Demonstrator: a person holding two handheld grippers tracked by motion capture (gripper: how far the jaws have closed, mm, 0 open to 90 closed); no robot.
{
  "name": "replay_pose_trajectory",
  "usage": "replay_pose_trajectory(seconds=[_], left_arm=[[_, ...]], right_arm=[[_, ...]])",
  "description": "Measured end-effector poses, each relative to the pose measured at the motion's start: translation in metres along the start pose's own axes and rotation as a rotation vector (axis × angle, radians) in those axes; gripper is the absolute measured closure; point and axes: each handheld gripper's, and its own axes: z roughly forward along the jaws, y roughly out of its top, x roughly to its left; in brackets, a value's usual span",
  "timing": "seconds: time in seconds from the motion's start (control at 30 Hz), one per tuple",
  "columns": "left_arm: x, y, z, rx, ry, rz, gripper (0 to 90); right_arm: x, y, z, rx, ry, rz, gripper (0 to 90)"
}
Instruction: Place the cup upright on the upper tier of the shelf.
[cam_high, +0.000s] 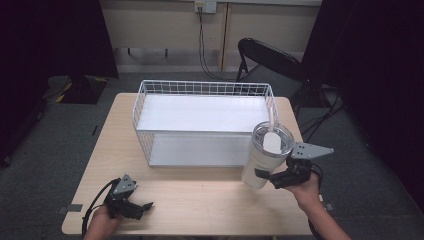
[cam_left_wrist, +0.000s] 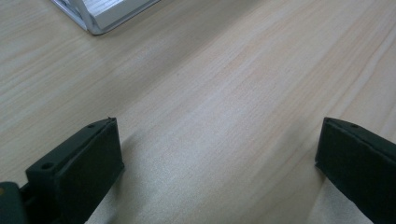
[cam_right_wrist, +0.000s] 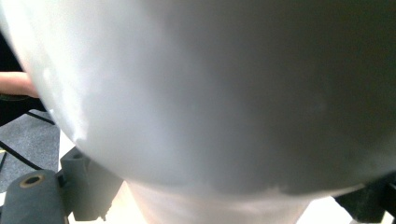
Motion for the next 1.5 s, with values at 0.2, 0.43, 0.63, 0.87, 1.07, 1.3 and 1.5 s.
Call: replay_pose_trajectory(seconds=[0.2,0.43,0.63,0.87,1.07,1.3,1.5], left_arm=[[0.0,0.0,0.0,0.0,0.0,0.0,0.0],[0.0,0.0,0.0,0.0,0.0,0.0,0.0],[0.0,0.0,0.0,0.0,0.0,0.0,0.0],[0.0,0.0,0.0,0.0,0.0,0.0,0.0],[0.0,0.0,0.0,0.0,0.0,0.0,0.0],[0.0,0.0,0.0,0.0,0.0,0.0,0.0],[0.0,0.0,0.0,0.0,0.0,0.0,0.0]], right_arm=[[-0.001,0.012,0.005,0.004,0.01,0.004,10.7],[-0.002,0.027,0.008,0.015,0.023,0.016,10.7],[-0.002,0.039,0.011,0.017,0.037,0.02,10.8],[-0.002,0.052,0.015,0.025,0.044,0.02,10.7],[-0.003,0.065,0.018,0.027,0.058,0.02,10.8],[-0.005,0.079,0.021,0.032,0.061,0.032,10.8],[-0.009,0.091,0.022,0.031,0.061,0.031,10.7]])
